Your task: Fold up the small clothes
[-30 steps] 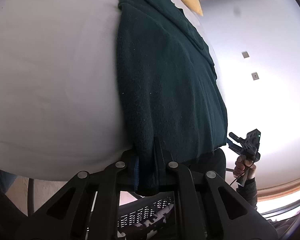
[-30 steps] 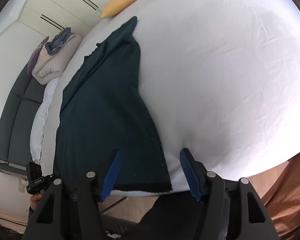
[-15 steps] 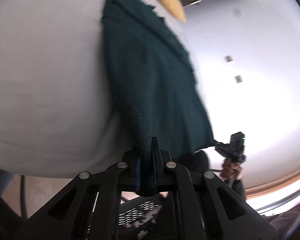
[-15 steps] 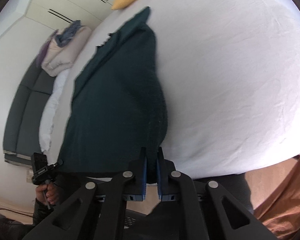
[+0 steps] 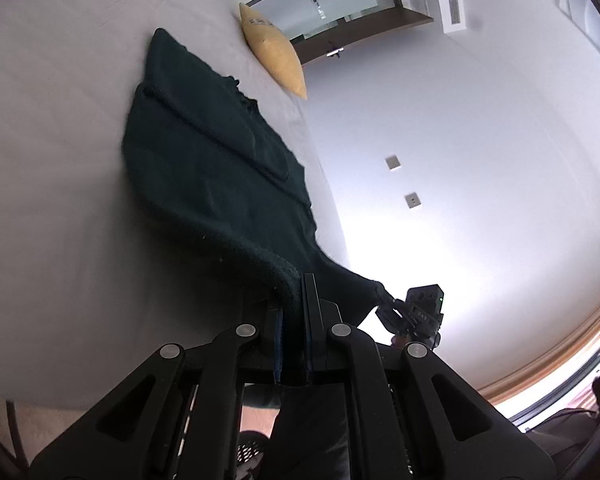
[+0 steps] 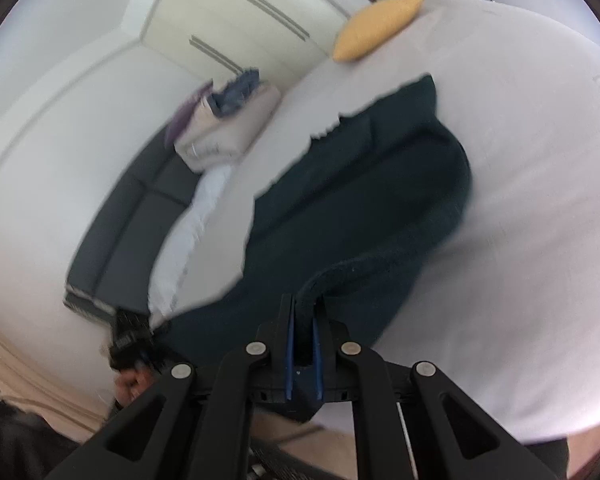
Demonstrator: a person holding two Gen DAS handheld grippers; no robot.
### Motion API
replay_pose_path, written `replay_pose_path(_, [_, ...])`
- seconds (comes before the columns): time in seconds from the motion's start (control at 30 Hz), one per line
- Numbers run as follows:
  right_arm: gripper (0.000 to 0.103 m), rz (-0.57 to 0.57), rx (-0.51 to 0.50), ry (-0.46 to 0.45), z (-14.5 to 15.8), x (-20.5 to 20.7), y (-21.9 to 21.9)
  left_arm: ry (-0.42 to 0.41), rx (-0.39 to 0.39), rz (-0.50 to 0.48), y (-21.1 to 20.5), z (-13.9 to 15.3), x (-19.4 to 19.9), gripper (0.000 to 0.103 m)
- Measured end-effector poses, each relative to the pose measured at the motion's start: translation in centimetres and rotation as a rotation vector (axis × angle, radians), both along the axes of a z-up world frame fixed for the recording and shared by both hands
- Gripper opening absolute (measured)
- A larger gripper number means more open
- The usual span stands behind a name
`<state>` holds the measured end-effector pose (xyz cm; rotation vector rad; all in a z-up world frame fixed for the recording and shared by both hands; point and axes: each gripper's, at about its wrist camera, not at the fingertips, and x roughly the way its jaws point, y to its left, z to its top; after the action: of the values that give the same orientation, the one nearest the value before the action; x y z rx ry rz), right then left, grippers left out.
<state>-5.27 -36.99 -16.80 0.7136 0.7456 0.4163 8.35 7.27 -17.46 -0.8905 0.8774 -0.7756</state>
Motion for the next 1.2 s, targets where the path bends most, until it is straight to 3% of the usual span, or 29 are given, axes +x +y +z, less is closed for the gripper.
replay_pose_path(0.2, [0.009, -0.089, 0.067, -0.053, 2.0, 3.6, -1.4, -0.007, -0.032, 0.038, 0.5, 0.7, 2.6, 0.006])
replay_pose_path(0.57, [0.009, -0.148, 0.081, -0.024, 2.0, 10.3, -2.2, 0.002, -0.056, 0.111, 2.1, 1.3, 9.5, 0.006])
replay_pose_path(0.97, [0.009, -0.228, 0.031, 0.005, 2.2, 22.1, -4.5, 0.015, -0.029, 0.173, 2.2, 2.4, 23.3, 0.006])
replay_pose_path(1.2, [0.009, -0.285, 0.014, 0.066, 0.1, 29.6, -6.5, 0.075, -0.013, 0.232, 3.1, 0.5, 32.3, 0.006])
